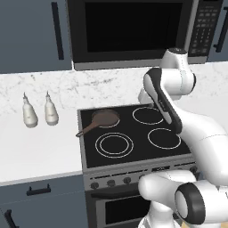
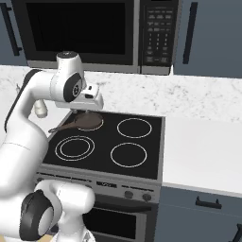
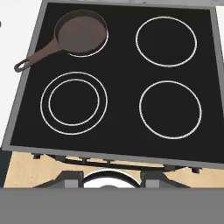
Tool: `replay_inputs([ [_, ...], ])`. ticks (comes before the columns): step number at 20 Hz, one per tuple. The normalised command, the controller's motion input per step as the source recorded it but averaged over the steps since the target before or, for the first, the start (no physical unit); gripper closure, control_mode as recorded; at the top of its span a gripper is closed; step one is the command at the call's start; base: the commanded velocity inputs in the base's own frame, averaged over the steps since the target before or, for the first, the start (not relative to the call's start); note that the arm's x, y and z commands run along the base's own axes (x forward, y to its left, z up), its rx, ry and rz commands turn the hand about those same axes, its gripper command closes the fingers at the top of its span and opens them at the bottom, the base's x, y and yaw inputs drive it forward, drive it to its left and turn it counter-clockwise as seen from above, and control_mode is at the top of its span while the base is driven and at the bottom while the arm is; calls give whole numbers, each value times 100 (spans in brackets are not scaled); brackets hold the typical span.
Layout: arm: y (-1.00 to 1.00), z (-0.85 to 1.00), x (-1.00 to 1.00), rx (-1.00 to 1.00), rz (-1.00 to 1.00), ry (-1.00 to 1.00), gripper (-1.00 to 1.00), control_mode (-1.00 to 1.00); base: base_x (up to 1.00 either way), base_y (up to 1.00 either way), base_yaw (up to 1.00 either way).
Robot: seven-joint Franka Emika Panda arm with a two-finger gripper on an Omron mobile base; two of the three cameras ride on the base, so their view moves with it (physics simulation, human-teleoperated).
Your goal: Turn off the rear left burner of the stove.
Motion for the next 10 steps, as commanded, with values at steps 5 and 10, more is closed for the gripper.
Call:
replay_inputs([
  [5, 0, 0, -10, 0, 0, -2, -100, -100, 0, 0, 0],
  [10, -13, -17, -33, 0, -1, -17, -100, -100, 0, 0, 0],
])
